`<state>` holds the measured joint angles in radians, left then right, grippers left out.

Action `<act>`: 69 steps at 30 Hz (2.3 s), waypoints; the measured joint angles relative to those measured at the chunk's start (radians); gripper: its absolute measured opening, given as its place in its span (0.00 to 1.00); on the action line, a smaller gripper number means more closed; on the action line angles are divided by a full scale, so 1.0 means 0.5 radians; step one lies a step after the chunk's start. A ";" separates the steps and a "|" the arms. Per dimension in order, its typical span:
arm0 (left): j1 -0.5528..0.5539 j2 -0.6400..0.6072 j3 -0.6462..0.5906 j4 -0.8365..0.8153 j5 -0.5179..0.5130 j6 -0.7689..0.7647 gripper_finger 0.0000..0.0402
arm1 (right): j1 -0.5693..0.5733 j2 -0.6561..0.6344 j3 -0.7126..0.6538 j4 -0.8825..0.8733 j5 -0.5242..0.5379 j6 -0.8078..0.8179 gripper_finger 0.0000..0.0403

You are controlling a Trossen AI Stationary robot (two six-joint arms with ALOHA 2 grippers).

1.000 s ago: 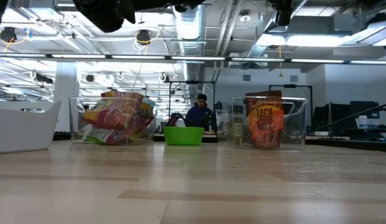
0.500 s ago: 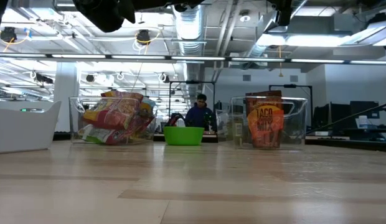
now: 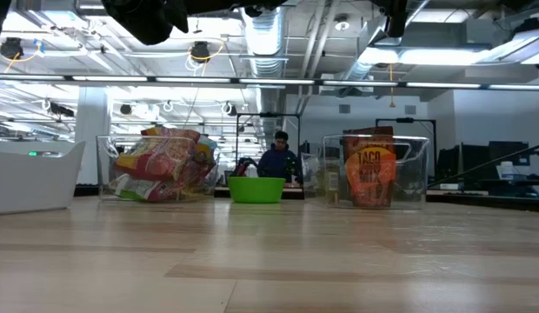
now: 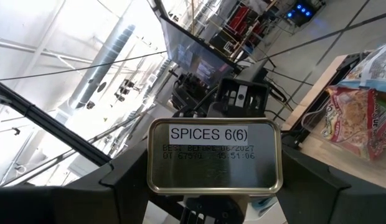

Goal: Pick & Place Food Item

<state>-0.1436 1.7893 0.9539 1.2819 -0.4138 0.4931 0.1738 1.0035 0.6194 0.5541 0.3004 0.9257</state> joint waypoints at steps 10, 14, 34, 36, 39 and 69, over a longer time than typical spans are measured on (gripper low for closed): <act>0.001 -0.001 -0.001 -0.005 -0.007 0.011 0.38 | 0.000 -0.001 0.000 -0.002 0.002 0.010 0.67; 0.002 -0.001 -0.001 -0.005 -0.007 0.009 0.38 | 0.000 -0.001 0.000 -0.003 0.002 0.010 0.67; 0.002 -0.001 -0.002 -0.008 -0.007 0.008 0.37 | 0.001 -0.002 0.000 -0.014 -0.002 -0.011 0.68; 0.002 -0.001 -0.002 -0.008 -0.007 0.008 0.36 | 0.004 -0.001 0.000 -0.014 -0.002 -0.011 0.71; 0.002 -0.001 -0.002 -0.006 -0.006 -0.018 0.37 | 0.005 0.000 0.000 -0.018 -0.021 -0.035 0.75; 0.003 -0.001 -0.002 -0.008 -0.010 -0.002 0.35 | 0.004 0.000 -0.002 -0.051 -0.016 -0.018 0.79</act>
<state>-0.1421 1.7889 0.9527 1.2781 -0.4187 0.4923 0.1757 1.0035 0.6186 0.5285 0.2924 0.9169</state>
